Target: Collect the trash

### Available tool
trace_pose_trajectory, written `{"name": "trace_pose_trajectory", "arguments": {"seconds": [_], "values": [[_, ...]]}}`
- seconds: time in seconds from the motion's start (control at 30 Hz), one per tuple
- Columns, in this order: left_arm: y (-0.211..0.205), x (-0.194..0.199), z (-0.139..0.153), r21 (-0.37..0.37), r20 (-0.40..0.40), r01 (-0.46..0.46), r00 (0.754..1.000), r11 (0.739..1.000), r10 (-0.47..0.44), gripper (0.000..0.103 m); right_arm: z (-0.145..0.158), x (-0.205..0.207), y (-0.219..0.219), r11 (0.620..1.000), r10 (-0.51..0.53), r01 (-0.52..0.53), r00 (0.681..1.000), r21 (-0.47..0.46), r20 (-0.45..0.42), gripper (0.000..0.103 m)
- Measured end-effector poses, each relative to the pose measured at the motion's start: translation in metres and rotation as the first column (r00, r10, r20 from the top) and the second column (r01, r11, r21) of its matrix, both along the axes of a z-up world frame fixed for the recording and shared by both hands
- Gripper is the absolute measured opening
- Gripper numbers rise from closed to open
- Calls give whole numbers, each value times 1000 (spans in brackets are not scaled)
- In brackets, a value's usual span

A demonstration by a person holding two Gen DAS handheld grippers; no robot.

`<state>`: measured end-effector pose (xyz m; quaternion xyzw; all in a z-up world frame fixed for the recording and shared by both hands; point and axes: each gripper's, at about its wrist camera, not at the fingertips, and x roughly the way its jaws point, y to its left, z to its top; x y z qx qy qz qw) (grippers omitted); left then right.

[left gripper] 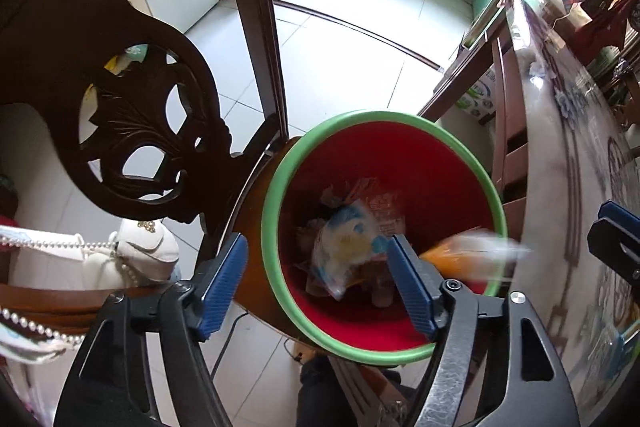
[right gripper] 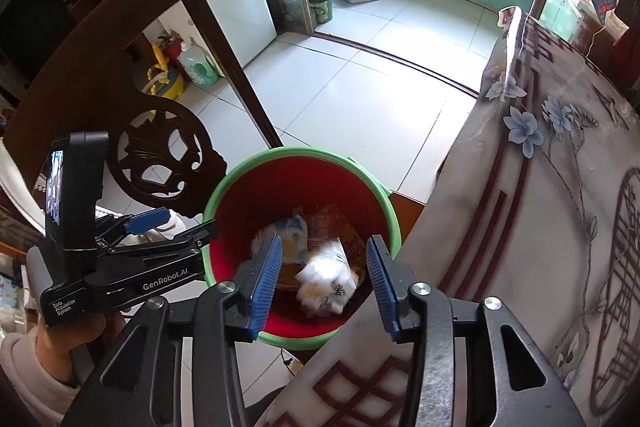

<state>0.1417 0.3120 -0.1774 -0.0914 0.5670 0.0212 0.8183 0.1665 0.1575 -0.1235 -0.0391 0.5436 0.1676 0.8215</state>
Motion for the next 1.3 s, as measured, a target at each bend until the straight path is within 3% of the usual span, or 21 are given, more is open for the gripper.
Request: {"name": "trace_pose_trajectory", "arguments": {"seconds": [0.07,0.13,0.2,0.33,0.47,0.57,0.73,0.97,1.07,1.13,1.23,1.3], "values": [[-2,-6,6,-4,1,-20,1000,1000,20,74,7,-7,-5,1000,-5,5,1000,17,18,44],[-4,-14,13,-60,0,-28,1000,998,28,75,16,-15,-13,999,-7,6,1000,38,29,45],[-10,-24,24,-92,31,-41,999,995,44,84,27,-28,-25,999,-17,15,999,37,51,49],[-32,-56,58,-104,158,-53,985,993,69,103,56,-60,-57,999,-41,37,989,32,140,60],[-59,-86,87,-132,276,-42,958,990,77,103,83,-93,-98,995,-88,75,967,66,238,78],[-85,-107,106,-143,364,-21,928,990,72,103,102,-120,-134,988,-132,102,947,114,294,80],[-139,-141,140,-20,534,-11,845,1000,20,103,128,-160,-183,978,-173,107,894,178,413,81],[-191,-166,171,37,649,-31,761,999,-1,103,163,-206,-233,976,-200,105,786,192,585,88],[-204,-170,179,18,660,-31,751,999,11,103,171,-214,-246,977,-199,111,776,181,599,91],[-213,-171,183,45,664,-24,748,999,-12,103,175,-218,-250,978,-207,149,769,145,604,91],[-227,-178,187,82,669,-42,743,996,-24,103,181,-228,-256,970,-233,215,725,108,648,91],[-231,-181,188,65,662,-40,749,997,-14,103,183,-230,-260,967,-244,234,723,104,647,91]]}}
